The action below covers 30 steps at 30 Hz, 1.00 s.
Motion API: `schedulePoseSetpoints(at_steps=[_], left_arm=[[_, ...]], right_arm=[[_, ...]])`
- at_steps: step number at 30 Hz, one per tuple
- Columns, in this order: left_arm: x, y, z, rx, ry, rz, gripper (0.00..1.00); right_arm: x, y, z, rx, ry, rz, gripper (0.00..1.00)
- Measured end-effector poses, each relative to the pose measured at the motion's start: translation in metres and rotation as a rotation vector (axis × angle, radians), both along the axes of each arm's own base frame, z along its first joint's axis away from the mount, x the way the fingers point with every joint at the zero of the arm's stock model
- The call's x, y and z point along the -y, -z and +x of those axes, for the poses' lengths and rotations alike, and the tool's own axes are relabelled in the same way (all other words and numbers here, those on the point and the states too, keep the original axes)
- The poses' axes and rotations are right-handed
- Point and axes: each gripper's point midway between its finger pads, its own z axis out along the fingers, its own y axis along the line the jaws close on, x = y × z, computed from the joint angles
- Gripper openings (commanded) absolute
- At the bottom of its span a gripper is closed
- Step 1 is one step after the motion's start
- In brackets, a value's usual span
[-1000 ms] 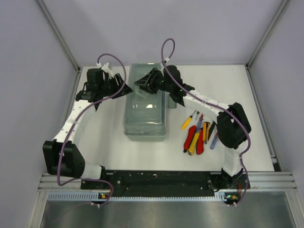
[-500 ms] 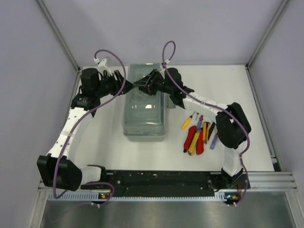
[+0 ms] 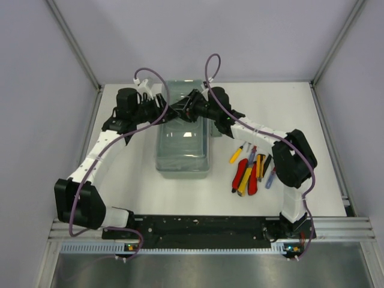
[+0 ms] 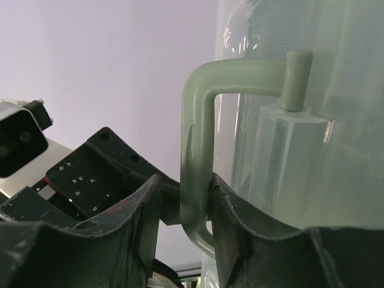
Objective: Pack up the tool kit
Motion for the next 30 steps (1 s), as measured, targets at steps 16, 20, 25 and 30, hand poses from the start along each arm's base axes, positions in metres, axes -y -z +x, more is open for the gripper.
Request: schedulePoseSetpoints(at_steps=[16,20,25,30], left_arm=[[0.008,0.012,0.014,-0.01,-0.008,-0.005,0.47],[0.009,0.015,0.02,-0.019,-0.022,-0.013,0.35],[0.012,0.018,0.029,-0.075,-0.049,-0.035,0.0],[0.011,0.01,0.031,-0.15,-0.099,-0.049,0.0]], right_arm=[[0.053,0.002,0.011,-0.038,0.117,-0.114,0.43],[0.089,0.006,0.014,-0.029,0.193,-0.194,0.45],[0.133,-0.006,0.005,0.051,0.279,-0.294,0.52],[0.168,-0.001,-0.006,0.141,0.334,-0.421,0.73]])
